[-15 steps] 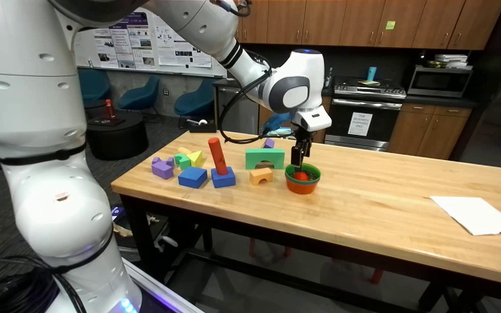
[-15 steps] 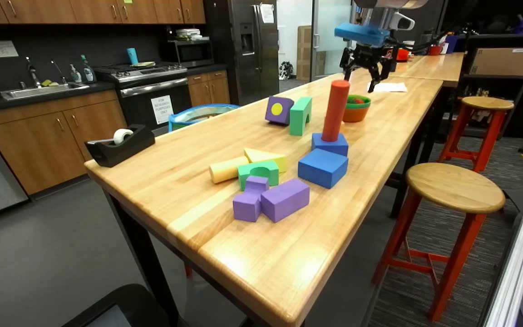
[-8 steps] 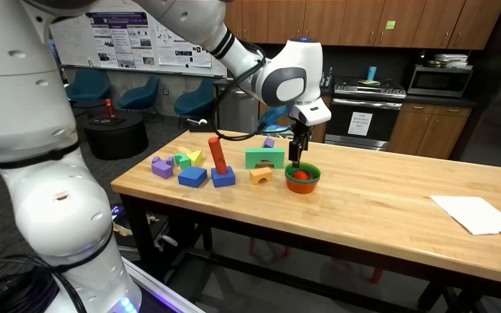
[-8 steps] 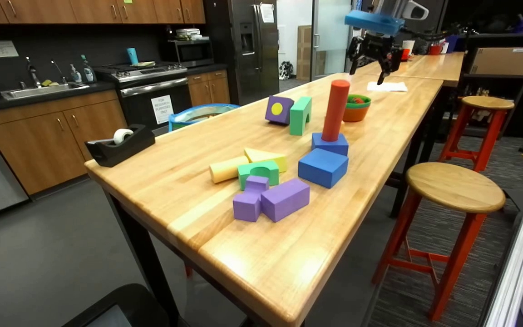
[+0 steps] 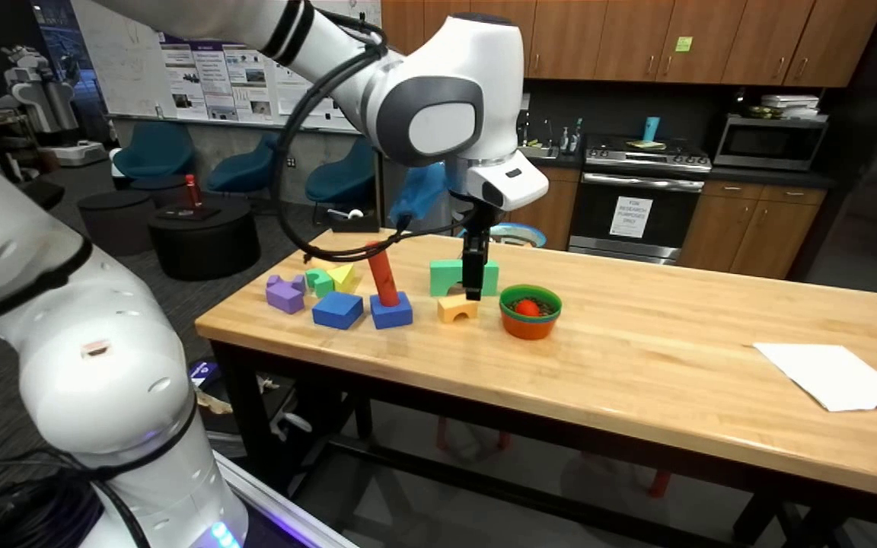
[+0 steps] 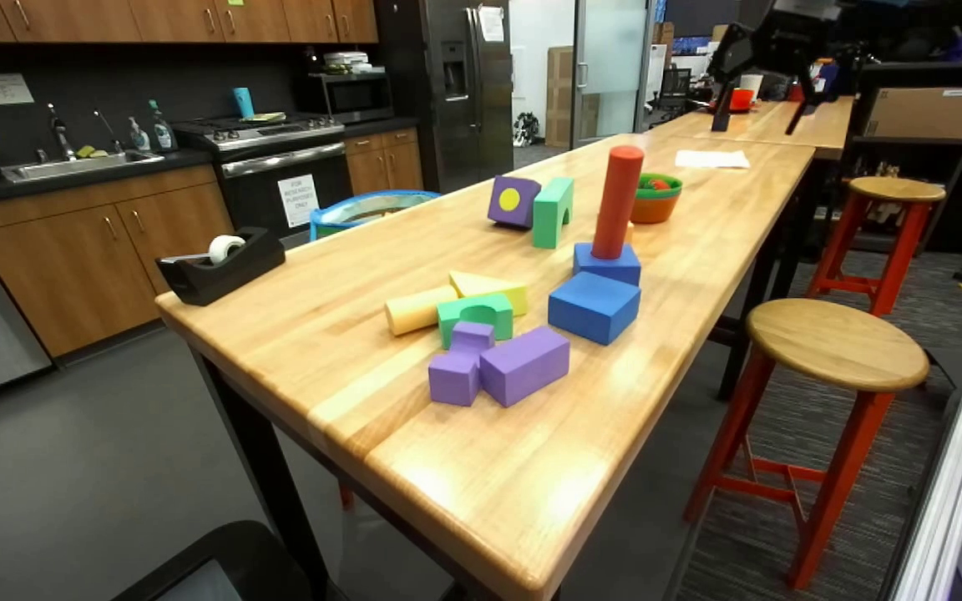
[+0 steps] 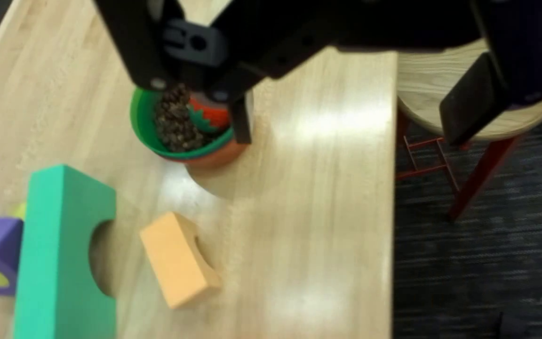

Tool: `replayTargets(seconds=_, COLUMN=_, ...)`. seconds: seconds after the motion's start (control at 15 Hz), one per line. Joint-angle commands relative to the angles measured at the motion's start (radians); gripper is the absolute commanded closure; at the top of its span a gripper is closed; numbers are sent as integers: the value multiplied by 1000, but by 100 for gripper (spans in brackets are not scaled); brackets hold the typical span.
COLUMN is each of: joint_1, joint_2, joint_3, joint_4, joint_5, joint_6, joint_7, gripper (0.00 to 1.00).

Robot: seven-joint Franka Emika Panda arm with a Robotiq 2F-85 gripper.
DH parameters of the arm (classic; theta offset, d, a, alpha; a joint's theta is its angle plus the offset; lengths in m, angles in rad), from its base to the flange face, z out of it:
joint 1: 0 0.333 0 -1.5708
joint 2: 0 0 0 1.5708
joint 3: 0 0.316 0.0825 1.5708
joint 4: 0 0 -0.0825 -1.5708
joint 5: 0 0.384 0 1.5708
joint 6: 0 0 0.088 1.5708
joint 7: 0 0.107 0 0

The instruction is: Put the red toy in the green bowl

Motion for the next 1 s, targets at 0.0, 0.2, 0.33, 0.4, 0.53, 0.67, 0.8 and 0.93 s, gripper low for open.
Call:
replayTargets(seconds=0.0, joint_1=-64, joint_2=-167, joint_3=-8, joint_4=-135, joint_5=-67, joint_6=-110, joint_7=-208, gripper=0)
replayTargets(seconds=0.2, joint_1=-85, joint_2=-203, joint_3=-41, joint_4=-195, joint_5=-94, joint_6=-161, joint_7=-395, gripper=0)
replayTargets(seconds=0.33, joint_1=-85, joint_2=-199, joint_3=-60, joint_4=-225, joint_5=-106, joint_6=-172, joint_7=-497, gripper=0)
replayTargets(seconds=0.4, joint_1=-84, joint_2=-188, joint_3=-65, joint_4=-237, joint_5=-108, joint_6=-172, joint_7=-528, gripper=0)
replayTargets(seconds=0.53, joint_1=-92, joint_2=-158, joint_3=-54, joint_4=-253, joint_5=-122, joint_6=-169, joint_7=-534, gripper=0)
replayTargets(seconds=0.67, joint_1=-89, joint_2=-168, joint_3=-52, joint_4=-251, joint_5=-98, joint_6=-161, joint_7=-519, gripper=0)
replayTargets(seconds=0.8, joint_1=-89, joint_2=-161, joint_3=-52, joint_4=-254, joint_5=-99, joint_6=-161, joint_7=-522, gripper=0)
replayTargets(seconds=0.93, joint_1=-89, joint_2=-157, joint_3=-52, joint_4=-253, joint_5=-100, joint_6=-161, joint_7=-523, gripper=0)
